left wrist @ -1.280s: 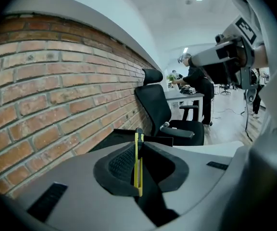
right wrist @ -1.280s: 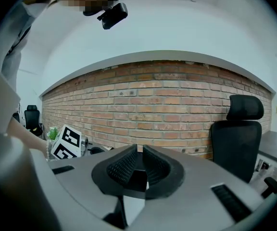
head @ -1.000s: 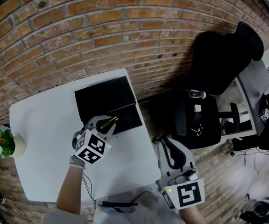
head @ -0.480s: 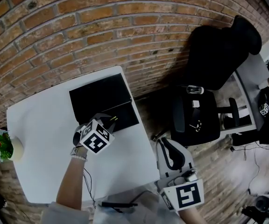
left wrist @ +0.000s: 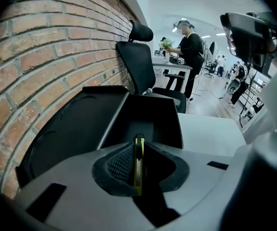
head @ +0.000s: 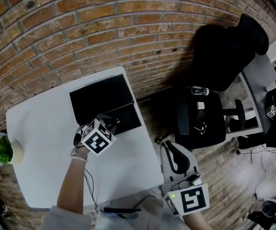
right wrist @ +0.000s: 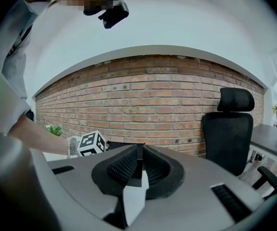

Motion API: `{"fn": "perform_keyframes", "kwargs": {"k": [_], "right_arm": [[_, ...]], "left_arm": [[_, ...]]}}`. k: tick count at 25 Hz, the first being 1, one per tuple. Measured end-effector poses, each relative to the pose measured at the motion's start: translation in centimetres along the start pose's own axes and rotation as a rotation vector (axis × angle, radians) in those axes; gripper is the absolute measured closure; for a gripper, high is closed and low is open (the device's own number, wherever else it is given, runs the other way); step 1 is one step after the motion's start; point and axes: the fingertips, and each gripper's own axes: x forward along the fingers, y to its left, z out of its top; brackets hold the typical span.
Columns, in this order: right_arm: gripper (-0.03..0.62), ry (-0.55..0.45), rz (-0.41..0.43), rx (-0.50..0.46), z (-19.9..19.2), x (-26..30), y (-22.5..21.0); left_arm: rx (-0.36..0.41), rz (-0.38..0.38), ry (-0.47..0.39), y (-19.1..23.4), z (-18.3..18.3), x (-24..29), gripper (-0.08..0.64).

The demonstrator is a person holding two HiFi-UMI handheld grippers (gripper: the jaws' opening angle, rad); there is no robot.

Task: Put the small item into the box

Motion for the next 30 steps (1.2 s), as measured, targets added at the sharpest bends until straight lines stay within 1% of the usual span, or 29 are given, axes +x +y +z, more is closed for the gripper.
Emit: {"fn": "perform_keyframes", "kwargs": {"k": [2, 5, 7, 10, 13, 16, 20, 26, 30], "right_arm": [[0.529, 0.000, 0.006, -0.004, 0.0, -0.1, 0.0], [0.529, -0.005, 0.016, -0.012, 0.1, -0.2, 0.2], [0.529, -0.011, 0.025, -0.018, 0.3, -0.3, 0.4], [0.529, -0.028, 0.048, -0.032, 1.0, -0.2, 0.9], [0.529, -0.051, 0.072, -0.048, 2.0, -0.2, 1.6], [0.529, -0.075, 0.100, -0.066, 3.0, -0.4, 2.3], [0.529, -0.105, 0.137, -0.084, 4.1, -0.9, 3.3], [0.529, -0.152, 0.195, -0.106, 5.7, -1.4, 4.9], [0.529, -0.171, 0.238, -0.127, 6.3, -1.7, 6.0]], "left_arm": [[-0.004, 0.005, -0.006, 0.0, 0.1, -0.2, 0.494], [-0.012, 0.044, -0.033, 0.1, 0.3, -1.1, 0.494], [-0.024, 0.069, -0.066, 0.1, 0.8, -2.1, 0.495], [-0.055, 0.126, -0.133, 0.4, 2.0, -4.4, 0.524], [-0.095, 0.189, -0.224, 0.8, 3.5, -7.5, 0.535], [-0.118, 0.262, -0.301, 0.8, 4.8, -11.0, 0.540], [-0.147, 0.352, -0.419, -0.2, 6.2, -15.9, 0.541], [-0.205, 0.481, -0.545, -2.4, 6.5, -23.2, 0.541], [-0.199, 0.564, -0.589, -4.2, 6.3, -27.2, 0.541]]}}
